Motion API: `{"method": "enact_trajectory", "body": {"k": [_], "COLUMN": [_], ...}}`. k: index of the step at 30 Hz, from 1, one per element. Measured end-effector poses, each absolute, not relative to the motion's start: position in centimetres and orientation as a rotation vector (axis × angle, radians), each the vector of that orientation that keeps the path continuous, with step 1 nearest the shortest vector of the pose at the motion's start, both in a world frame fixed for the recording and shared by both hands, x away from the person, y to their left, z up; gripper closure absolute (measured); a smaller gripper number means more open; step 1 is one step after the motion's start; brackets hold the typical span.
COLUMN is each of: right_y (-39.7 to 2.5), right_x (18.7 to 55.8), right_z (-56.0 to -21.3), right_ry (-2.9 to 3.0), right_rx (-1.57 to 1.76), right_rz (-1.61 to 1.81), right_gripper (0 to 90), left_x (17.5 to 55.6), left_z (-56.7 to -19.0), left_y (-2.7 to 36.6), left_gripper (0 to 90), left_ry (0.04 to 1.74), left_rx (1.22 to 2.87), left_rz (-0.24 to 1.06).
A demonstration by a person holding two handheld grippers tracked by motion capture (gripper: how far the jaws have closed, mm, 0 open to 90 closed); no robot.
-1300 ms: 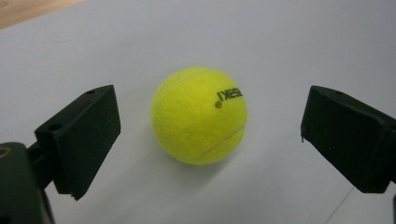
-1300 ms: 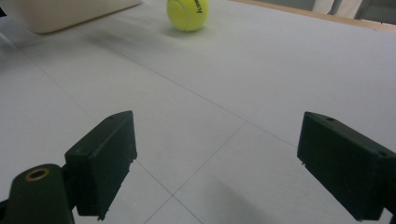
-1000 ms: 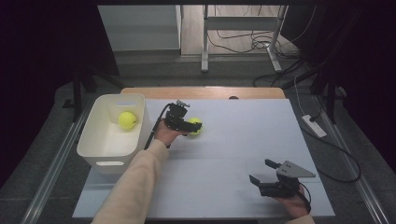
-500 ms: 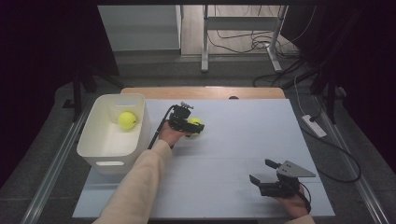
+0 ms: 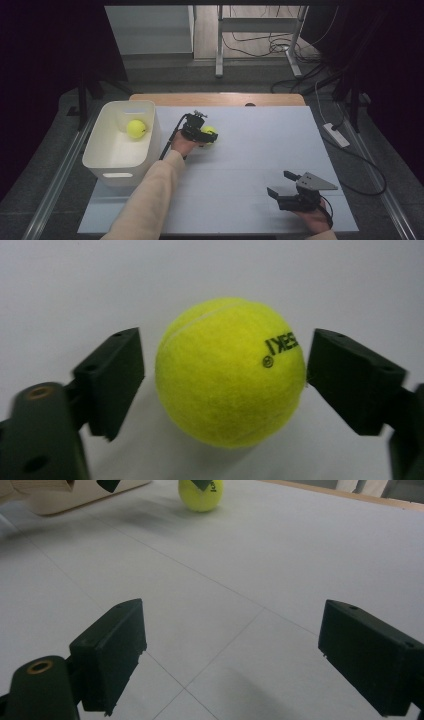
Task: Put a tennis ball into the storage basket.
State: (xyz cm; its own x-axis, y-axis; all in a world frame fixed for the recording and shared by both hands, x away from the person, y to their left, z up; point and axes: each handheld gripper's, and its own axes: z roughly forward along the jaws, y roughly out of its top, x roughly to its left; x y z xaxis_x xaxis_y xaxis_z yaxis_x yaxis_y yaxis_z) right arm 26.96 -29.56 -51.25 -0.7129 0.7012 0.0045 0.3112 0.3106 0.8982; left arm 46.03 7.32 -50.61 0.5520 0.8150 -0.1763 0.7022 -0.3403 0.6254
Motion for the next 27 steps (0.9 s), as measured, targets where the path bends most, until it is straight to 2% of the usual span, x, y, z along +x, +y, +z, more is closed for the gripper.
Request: {"method": "enact_trajectory", "body": {"k": [2, 4, 27], "right_y": [-29.6, -29.6, -29.6], "right_x": [27.0, 26.9, 26.9], "right_z": [-51.2, -51.2, -51.2], "right_ry": [2.194, 2.196, 2.191], "right_rx": [0.902, 0.902, 0.901], "right_rz": [1.373, 1.367, 1.366], "right_gripper": [11.7, 11.7, 11.7], "left_x": [46.0, 45.9, 44.2], "left_z": [-50.6, -50.6, -47.5], "left_y": [7.4, 7.2, 8.5], "left_gripper": [25.6, 26.4, 27.2], "left_ry": [1.207, 1.197, 1.143], "left_rx": [2.123, 2.138, 2.100], "left_rz": [0.209, 0.222, 0.257]}}
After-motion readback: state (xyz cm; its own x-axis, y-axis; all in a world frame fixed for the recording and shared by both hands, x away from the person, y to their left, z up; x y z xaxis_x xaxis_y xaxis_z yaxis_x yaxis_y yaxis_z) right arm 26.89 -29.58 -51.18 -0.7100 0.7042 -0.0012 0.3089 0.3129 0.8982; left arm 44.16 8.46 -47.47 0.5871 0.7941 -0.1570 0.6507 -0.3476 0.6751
